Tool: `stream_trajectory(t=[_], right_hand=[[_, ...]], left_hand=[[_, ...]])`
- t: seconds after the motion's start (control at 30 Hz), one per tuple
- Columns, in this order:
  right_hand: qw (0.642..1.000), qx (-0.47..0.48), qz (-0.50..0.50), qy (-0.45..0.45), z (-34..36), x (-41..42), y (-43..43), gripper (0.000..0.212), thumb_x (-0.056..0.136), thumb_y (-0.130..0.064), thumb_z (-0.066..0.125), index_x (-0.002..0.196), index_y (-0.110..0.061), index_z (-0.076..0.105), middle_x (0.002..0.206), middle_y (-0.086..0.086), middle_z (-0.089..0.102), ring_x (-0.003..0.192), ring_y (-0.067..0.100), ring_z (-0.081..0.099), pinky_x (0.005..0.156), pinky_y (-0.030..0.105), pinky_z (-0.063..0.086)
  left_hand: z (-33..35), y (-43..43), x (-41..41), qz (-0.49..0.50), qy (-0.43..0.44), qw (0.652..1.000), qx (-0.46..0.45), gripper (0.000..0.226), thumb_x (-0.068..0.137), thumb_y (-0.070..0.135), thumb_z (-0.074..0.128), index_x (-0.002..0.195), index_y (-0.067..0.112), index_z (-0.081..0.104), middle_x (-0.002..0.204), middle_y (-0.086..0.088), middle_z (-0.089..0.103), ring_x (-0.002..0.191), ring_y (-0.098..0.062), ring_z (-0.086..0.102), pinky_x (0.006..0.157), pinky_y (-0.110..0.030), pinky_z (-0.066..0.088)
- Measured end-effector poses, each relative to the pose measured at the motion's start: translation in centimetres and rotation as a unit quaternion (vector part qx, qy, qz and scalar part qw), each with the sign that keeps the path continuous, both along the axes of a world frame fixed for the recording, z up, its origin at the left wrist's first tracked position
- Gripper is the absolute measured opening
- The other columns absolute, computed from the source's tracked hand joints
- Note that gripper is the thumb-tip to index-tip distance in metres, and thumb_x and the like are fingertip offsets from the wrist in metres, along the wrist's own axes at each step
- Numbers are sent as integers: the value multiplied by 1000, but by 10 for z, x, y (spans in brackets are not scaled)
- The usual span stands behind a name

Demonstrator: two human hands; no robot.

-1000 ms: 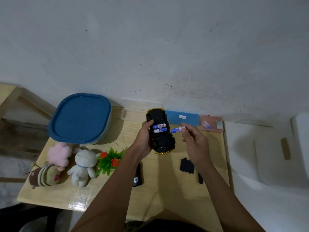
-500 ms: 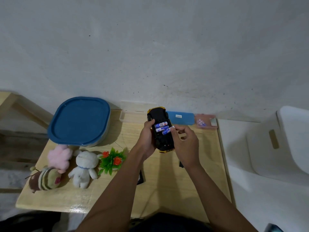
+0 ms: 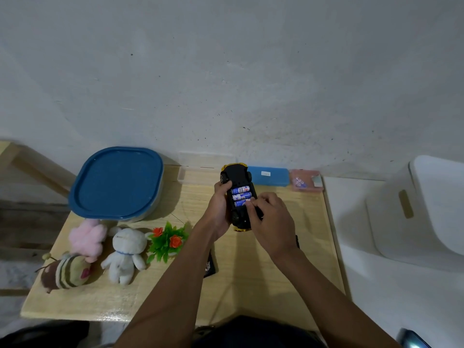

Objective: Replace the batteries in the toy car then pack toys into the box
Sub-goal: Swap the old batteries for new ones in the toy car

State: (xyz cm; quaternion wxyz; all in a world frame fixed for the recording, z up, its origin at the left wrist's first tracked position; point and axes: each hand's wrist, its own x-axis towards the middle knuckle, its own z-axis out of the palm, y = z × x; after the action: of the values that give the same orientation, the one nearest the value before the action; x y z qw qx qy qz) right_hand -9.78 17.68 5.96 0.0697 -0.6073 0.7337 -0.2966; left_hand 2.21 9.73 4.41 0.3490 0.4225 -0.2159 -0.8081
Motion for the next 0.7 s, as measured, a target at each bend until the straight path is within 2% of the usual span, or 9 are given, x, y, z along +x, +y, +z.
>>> stream_trajectory(t=[0.1,0.17,0.27,0.33,0.37,0.43,0.53,0.63,0.7], right_hand=[[999,23,16,-20,-1,-2,0,25,96,-34,57,100,-14,71,101,-5,58,81,11,57,58,22,44],[994,38,25,-99,0,-8,-2,23,95,-33,60,99,-15,73,102,-7,58,79,6,58,60,17,46],[962,19,26,-272,5,-26,5,19,94,-28,62,102,-18,75,105,-8,61,94,0,60,68,10,48],[955,8,-38,-296,-5,-46,16,17,94,-26,62,106,-21,73,106,-8,65,92,-2,61,71,8,47],[960,37,-72,-269,-15,-60,21,17,94,-27,62,108,-22,71,108,-7,67,90,-1,61,72,9,46],[962,178,-96,-181,-40,-85,32,26,92,-31,64,116,-22,68,118,-4,65,100,5,60,82,19,47],[936,351,-37,1,-68,-106,43,48,88,-45,64,132,-24,58,131,-4,59,123,17,47,98,33,42],[921,372,3,120,-74,-107,42,65,81,-61,62,137,-29,51,137,-4,50,131,20,36,104,38,36],[920,364,11,143,-77,-107,37,68,76,-64,64,134,-29,53,135,-3,46,131,21,34,103,39,35]], left_hand=[[-3,3,2,-3,-9,1000,6,43,99,34,45,138,17,42,132,-21,60,100,-32,66,81,-41,56],[-5,3,3,-10,-19,1000,12,49,96,39,48,139,17,44,128,-19,63,101,-31,67,80,-40,56],[-6,0,6,-24,-20,999,18,53,94,42,49,139,14,47,125,-14,66,103,-32,68,81,-41,57],[-6,-3,9,-20,-15,1000,16,48,97,37,48,138,13,46,117,-13,67,95,-32,68,81,-43,57],[-7,-4,11,-20,-13,1000,15,46,97,35,48,138,13,46,114,-13,67,92,-31,68,80,-43,57],[-10,-4,14,-26,-16,999,17,46,97,35,48,137,12,47,109,-13,68,89,-31,69,79,-43,57],[-12,-2,17,-35,-14,999,20,35,98,35,44,123,13,56,96,-9,74,82,-27,71,81,-42,56],[-12,1,19,-42,-22,999,16,42,98,36,45,133,13,51,102,-10,73,87,-29,71,81,-43,56],[-14,3,18,-43,-27,999,13,45,98,36,45,137,14,48,105,-11,72,89,-29,71,79,-43,56]])
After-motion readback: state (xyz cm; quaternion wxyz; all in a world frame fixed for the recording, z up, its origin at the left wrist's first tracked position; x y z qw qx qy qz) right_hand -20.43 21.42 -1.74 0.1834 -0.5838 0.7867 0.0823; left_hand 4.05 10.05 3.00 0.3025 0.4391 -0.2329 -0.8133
